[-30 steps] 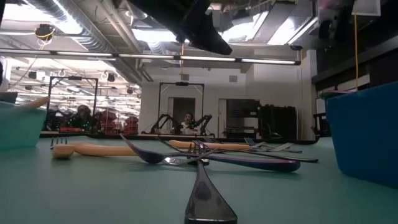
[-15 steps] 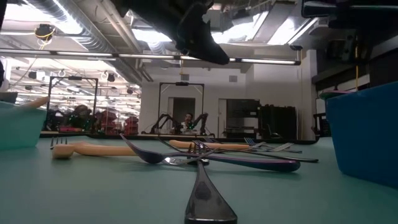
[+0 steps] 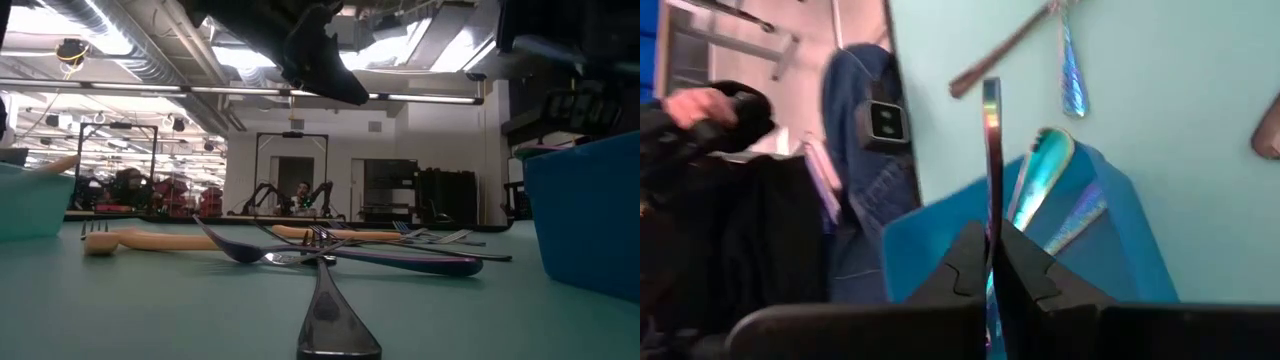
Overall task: Sort silverware by color (type)
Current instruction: Put the blue fork into the blue bin
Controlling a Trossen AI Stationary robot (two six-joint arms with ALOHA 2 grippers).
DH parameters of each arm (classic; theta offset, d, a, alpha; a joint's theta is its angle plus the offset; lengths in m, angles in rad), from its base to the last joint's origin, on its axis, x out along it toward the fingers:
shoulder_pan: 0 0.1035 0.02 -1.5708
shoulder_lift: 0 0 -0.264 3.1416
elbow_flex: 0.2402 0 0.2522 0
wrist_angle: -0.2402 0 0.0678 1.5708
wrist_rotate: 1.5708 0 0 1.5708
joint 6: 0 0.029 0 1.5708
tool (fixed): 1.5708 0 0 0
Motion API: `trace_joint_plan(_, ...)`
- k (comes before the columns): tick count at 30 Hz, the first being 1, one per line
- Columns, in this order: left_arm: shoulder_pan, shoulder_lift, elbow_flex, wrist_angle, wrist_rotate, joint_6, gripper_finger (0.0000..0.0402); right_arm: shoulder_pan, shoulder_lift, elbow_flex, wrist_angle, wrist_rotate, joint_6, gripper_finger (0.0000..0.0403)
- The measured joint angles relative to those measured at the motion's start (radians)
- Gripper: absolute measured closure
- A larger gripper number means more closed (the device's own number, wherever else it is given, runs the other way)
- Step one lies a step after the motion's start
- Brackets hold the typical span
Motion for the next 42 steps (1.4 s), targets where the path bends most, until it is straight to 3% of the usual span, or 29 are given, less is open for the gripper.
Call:
trace_joint_plan(9,0.0,0.0,0.0,0.0,0.0,-0.017,0.028,0.023,0.103,0.0,0.0,-0.031,0.001,0.0403)
trace_joint_plan(23,0.0,0.0,0.0,0.0,0.0,-0.017,0.028,0.022,0.108,0.0,0.006,-0.034,0.008,0.04)
trace_joint_plan(35,0.0,0.0,0.0,0.0,-0.001,-0.017,0.028,0.02,0.108,0.0,0.006,-0.025,0.01,0.0309)
trace_joint_plan(42,0.0,0.0,0.0,0.0,-0.001,-0.016,0.028,0.02,0.108,0.0,0.019,-0.024,0.01,0.03)
